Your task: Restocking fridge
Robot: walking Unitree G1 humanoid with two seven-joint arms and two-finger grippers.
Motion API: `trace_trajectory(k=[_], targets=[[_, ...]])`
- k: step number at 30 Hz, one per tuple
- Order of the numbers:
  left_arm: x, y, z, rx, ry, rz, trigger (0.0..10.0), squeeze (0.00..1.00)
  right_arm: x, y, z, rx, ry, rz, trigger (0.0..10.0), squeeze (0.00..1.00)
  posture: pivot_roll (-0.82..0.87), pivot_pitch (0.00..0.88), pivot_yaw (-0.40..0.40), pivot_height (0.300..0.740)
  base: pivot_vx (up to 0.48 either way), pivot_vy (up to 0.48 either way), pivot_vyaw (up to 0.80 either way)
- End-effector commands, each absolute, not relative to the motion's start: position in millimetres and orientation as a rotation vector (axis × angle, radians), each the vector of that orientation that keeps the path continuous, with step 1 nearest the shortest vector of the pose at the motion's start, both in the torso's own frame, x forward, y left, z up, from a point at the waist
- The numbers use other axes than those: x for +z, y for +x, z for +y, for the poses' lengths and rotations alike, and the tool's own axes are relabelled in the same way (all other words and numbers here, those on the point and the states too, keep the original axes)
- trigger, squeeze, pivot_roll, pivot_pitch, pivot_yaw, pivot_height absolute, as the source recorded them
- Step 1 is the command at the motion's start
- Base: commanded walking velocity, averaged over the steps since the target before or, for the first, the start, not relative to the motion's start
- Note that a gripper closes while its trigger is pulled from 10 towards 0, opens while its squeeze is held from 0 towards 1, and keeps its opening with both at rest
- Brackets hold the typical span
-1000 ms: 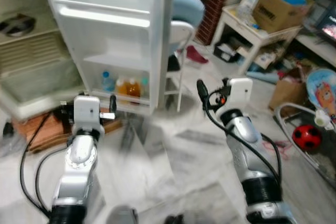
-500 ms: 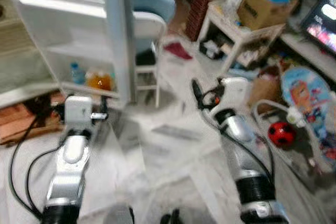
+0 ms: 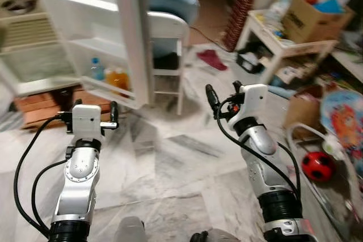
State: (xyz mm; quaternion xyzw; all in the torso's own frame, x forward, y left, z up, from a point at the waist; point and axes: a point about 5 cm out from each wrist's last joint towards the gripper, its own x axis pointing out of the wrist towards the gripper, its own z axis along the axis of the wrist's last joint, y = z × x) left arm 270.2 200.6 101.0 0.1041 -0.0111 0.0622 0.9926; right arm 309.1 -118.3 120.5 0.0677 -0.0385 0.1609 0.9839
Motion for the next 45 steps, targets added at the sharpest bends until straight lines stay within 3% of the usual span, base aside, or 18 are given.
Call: trace_trajectory(k=[1,34,39,42,45], targets=[[101,270,202,0.127,0.214,-0.024,10.0,0.0,127,310,-118,0.335,0.131,-0.107,10.0,0.0,0.03,0.059,-0.068,0.74,0.435,0.0,0.56],[100,270,204,0.157,0.201,-0.017,10.0,0.0,125,311,-120,0.314,0.089,-0.112,10.0,0.0,0.03,0.063,-0.072,0.74,0.476,0.0,0.18],[96,266,213,0.233,0.191,0.012,10.0,0.0,124,312,-118,0.322,0.094,-0.106,10.0,0.0,0.04,0.064,-0.068,0.74,0.067,0.0,0.0],[88,254,219,0.317,0.051,0.088,10.0,0.0,126,311,-117,0.34,0.081,-0.126,10.0,0.0,0.04,0.066,-0.067,0.74,0.0,0.0,0.42],[87,247,215,0.263,0.102,0.082,10.0,0.0,126,313,-116,0.344,0.084,-0.123,10.0,0.0,0.05,0.07,-0.066,0.74,0.0,0.0,0.74]])
